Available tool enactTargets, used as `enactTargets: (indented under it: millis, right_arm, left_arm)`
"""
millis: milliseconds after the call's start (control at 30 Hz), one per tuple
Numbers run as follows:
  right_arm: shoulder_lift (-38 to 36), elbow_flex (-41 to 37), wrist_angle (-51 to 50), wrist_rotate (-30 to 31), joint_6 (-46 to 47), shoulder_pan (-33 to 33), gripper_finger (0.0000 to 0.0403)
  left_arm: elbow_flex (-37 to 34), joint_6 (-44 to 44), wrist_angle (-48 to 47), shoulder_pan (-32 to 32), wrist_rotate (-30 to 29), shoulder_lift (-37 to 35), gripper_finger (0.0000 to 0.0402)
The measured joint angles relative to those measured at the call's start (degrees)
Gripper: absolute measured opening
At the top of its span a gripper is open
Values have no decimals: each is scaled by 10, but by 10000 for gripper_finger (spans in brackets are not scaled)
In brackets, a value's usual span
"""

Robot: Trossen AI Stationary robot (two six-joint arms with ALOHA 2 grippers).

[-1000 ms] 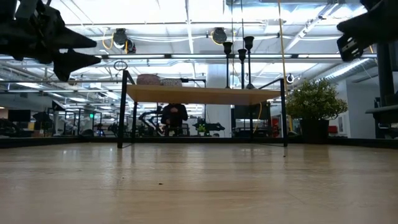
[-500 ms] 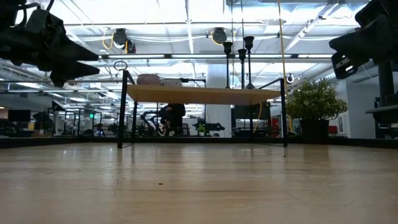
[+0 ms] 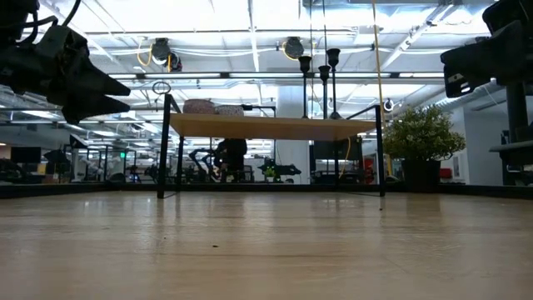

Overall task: Pick & Place candle stick holders
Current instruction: Return to Home Position

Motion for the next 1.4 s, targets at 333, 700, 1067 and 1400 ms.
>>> enactTargets:
  millis: [333,700,1067,1400]
  right_arm:
    - [3,-4,46,1,4,0,0]
    - [3,-5,56,1,4,0,0]
    - [3,-4,59,0,4,0,0]
    - [3,-3,59,0,4,0,0]
  left_arm:
    - [0,15,-1,0,0,0,244]
    - [0,16,0,0,1,0,244]
    - [0,15,0,0,2,0,244]
    - [0,15,0,0,2,0,244]
